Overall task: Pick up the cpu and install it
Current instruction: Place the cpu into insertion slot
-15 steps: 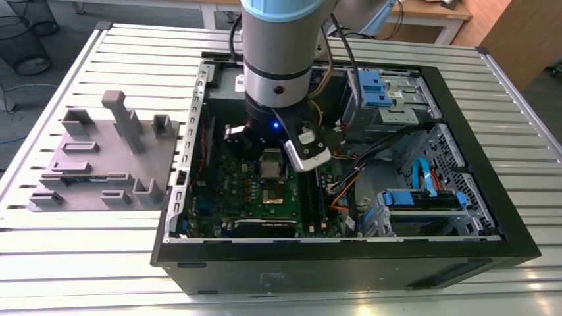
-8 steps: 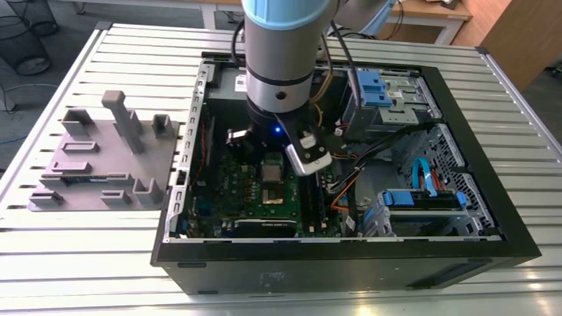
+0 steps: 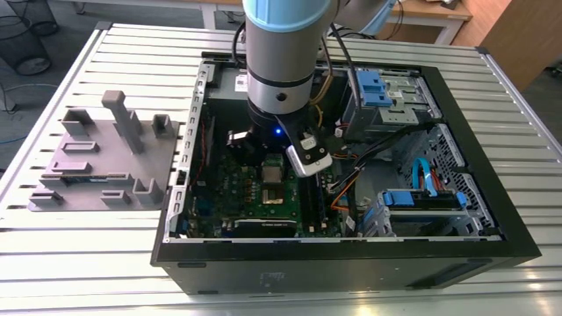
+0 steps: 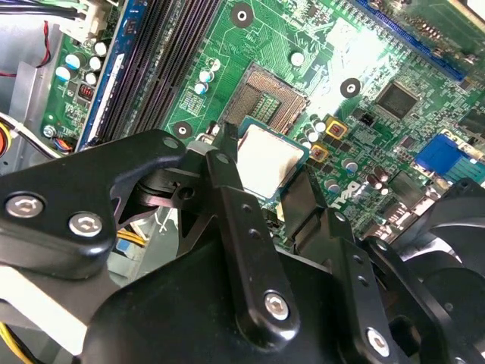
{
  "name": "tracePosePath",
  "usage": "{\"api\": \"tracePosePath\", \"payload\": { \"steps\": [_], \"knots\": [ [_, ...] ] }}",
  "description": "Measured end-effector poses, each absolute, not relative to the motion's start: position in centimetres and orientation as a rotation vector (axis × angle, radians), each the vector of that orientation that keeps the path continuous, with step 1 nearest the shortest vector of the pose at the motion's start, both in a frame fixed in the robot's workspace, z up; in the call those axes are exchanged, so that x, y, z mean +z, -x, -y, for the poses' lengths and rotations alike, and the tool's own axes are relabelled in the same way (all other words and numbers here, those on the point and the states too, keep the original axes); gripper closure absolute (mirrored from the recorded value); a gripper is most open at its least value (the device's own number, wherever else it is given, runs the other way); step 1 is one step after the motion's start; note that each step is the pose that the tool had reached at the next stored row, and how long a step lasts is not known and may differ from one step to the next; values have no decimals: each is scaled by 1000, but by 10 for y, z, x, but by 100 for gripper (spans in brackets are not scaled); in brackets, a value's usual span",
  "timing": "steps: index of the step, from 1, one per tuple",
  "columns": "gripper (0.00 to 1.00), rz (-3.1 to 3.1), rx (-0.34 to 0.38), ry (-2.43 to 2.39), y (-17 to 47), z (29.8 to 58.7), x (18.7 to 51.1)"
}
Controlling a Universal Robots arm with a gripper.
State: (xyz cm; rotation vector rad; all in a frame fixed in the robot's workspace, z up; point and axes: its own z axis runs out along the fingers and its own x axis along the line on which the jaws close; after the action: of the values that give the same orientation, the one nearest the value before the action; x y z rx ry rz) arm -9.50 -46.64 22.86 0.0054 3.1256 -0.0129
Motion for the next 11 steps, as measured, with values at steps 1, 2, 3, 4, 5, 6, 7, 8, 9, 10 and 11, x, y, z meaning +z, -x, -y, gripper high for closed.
{"api": "tracePosePath", "payload": {
  "steps": [1,2,3,4,5,6,7,8,9,10,11],
  "knots": [
    [53,-3126,-13,-5,95,466,229],
    [53,-3126,-13,-5,95,466,229],
    [53,-3126,-13,-5,95,466,229],
    [53,-3126,-13,-5,95,466,228],
    [53,-3125,-13,-5,95,466,228],
    [53,-3125,-13,-5,95,466,228],
    [53,-3126,-13,-5,95,466,228],
    [53,-3126,-13,-5,95,466,227],
    [53,-3126,-13,-6,95,466,226],
    [53,-3126,-13,-5,95,466,226],
    [53,-3126,-13,-6,95,466,225]
  ]
}}
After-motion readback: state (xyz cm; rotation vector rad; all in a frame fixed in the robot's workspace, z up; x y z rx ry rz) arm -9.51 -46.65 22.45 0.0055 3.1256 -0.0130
